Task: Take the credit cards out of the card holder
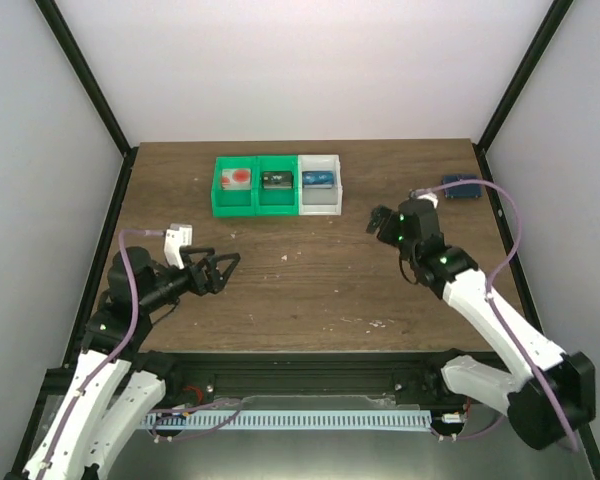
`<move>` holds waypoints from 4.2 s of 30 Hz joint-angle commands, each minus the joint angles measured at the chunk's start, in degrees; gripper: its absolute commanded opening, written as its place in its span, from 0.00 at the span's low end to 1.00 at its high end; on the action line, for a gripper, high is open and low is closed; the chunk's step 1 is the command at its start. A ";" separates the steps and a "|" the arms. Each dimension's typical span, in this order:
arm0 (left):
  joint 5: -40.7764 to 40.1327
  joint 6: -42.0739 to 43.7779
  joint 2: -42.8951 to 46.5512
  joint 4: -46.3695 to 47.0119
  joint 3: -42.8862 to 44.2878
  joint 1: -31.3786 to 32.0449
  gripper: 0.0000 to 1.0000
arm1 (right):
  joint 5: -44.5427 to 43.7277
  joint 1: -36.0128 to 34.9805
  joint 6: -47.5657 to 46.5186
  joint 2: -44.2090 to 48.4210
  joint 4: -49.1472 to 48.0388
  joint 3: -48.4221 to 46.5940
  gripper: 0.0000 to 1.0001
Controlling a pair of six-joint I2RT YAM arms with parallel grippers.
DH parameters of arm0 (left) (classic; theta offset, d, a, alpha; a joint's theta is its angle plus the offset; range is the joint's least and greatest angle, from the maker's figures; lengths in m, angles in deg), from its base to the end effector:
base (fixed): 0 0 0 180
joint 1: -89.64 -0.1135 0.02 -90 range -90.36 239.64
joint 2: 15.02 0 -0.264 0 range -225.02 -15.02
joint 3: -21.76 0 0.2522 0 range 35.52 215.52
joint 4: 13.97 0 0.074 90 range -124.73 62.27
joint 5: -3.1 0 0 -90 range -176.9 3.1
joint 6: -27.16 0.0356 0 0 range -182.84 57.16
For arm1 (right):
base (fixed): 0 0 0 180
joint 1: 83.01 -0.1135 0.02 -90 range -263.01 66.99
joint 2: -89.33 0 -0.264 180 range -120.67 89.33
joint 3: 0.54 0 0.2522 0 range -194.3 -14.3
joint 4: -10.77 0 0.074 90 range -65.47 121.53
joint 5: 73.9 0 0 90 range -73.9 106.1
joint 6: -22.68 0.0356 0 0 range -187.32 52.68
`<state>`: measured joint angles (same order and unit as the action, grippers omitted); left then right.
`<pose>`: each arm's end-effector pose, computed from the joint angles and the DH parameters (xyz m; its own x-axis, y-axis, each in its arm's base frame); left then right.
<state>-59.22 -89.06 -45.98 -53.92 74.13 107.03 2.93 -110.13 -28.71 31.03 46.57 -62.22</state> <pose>0.1176 -0.0542 0.3078 -0.5748 -0.2300 -0.7853 0.4804 0.6820 -0.5514 0.2037 0.0952 0.2947 -0.5430 0.4045 -0.7358 0.0847 0.8982 0.4313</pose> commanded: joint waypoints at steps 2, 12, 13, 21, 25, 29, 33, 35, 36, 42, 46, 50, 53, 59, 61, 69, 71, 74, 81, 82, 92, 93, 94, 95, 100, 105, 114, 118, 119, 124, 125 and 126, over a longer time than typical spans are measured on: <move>-1.38 6.86 1.62 0.76 2.60 -0.29 1.00 | -2.06 13.33 -5.25 -8.89 -12.08 -0.03 0.97; -5.10 6.45 5.91 4.13 -2.14 0.24 1.00 | -11.45 22.94 -22.02 -36.31 -10.99 -16.06 0.59; -5.89 6.40 6.37 4.21 -2.28 0.43 1.00 | -12.60 23.29 -23.03 -39.11 -10.40 -18.13 0.56; -6.85 6.39 6.00 4.17 -2.58 1.75 1.00 | -19.76 25.56 -31.71 -56.30 -7.76 -31.48 0.34; -6.78 6.43 5.56 4.29 -2.66 1.94 1.00 | -20.63 27.66 -34.39 -61.36 -7.82 -36.48 0.34; -7.36 6.27 6.07 4.22 -2.85 2.08 0.99 | -21.40 28.85 -38.13 -66.04 -7.24 -41.53 0.34; -7.58 6.27 6.22 4.51 -3.05 2.12 0.99 | -21.75 29.43 -39.29 -67.90 -7.73 -43.34 0.34; -7.69 6.18 6.34 4.57 -3.10 2.12 0.99 | -21.04 29.65 -39.68 -68.39 -8.06 -44.26 0.34; -7.80 6.18 6.36 4.50 -3.10 2.12 0.99 | -21.02 29.78 -39.89 -68.97 -7.79 -45.33 0.34; -7.91 6.13 6.73 4.57 -3.23 2.12 0.98 | -20.26 30.01 -39.86 -73.63 -3.79 -52.30 0.34; -8.62 6.02 7.38 4.40 -3.32 2.13 0.98 | -23.03 30.16 -41.86 -75.58 -3.95 -52.70 0.34; -8.92 6.00 7.67 4.25 -3.28 2.12 0.98 | -23.33 30.92 -41.22 -77.24 -2.19 -54.90 0.34; -8.97 6.00 7.71 4.25 -3.34 2.28 0.98 | -22.98 30.89 -41.69 -77.50 -2.40 -55.09 0.33; -9.49 5.78 7.93 4.20 -3.37 2.31 0.97 | -23.49 30.94 -41.90 -78.55 -1.25 -56.03 0.23; -9.50 5.83 7.85 4.22 -3.39 2.30 0.97 | -23.29 30.90 -41.63 -78.62 -1.01 -55.97 0.19; -9.57 5.99 7.85 4.40 -3.55 2.30 0.97 | -19.87 30.61 -39.94 -76.88 0.21 -55.60 0.00; -9.74 5.88 7.92 4.40 -3.61 2.30 0.97 | -19.76 30.18 -39.96 -76.14 0.56 -55.55 0.01; -9.89 5.78 7.86 4.31 -3.60 2.31 0.97 | -17.97 29.58 -39.00 -74.26 1.90 -54.84 0.00; -10.79 5.39 7.97 4.12 -3.54 2.30 0.97 | -12.41 27.06 -32.86 -67.13 8.58 -48.61 0.01; -10.73 5.41 7.82 4.12 -3.54 2.32 0.97 | -11.96 26.22 -32.37 -65.15 8.92 -46.61 0.00; -10.79 5.56 6.07 3.47 -3.06 2.30 0.95 | -3.37 15.44 -27.29 -46.65 9.51 -27.04 0.00; -10.80 5.50 5.82 3.39 -2.90 2.32 0.95 | -2.27 13.91 -26.92 -44.66 9.31 -25.21 0.00; -10.75 5.55 5.43 3.26 -2.78 2.30 0.94 | -0.85 12.18 -26.61 -42.40 9.03 -23.47 0.00; -10.61 5.56 4.94 3.07 -2.58 2.30 0.94 | 0.42 10.50 -26.65 -40.20 8.47 -21.47 0.00; -9.42 5.43 1.68 1.58 -1.06 2.30 0.93 | 9.61 2.58 -25.62 -30.89 5.42 -11.76 0.01; -9.13 4.06 -2.09 -0.33 1.16 2.30 0.91 | 12.33 -6.54 -23.11 -24.59 4.44 -3.42 0.00; 2.80 -7.28 -5.10 6.88 -2.03 2.31 0.82 | 22.95 -21.97 -18.27 -16.65 -6.54 6.27 0.00; 7.89 -9.49 -7.08 10.11 -4.54 2.30 0.76 | 23.07 -27.83 -16.79 -19.04 -8.77 7.47 0.01; 8.87 -10.07 -7.79 10.42 -5.02 2.31 0.74 | 22.99 -28.58 -16.54 -19.91 -8.75 7.41 0.00; 9.69 -12.75 -8.69 12.27 -9.18 2.28 0.67 | 23.67 -30.34 -15.17 -22.14 -8.39 8.13 0.08; 9.98 -13.44 -8.61 13.02 -10.08 2.30 0.66 | 23.83 -30.34 -14.81 -21.81 -8.01 8.14 0.11; 10.35 -14.02 -8.51 14.00 -11.09 2.30 0.65 | 24.14 -30.36 -14.40 -21.21 -7.52 8.13 0.13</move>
<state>-51.81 -99.66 -54.99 -43.85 65.85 109.19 25.57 -139.96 -45.41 9.10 39.32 -54.57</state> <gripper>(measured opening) 0.668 0.096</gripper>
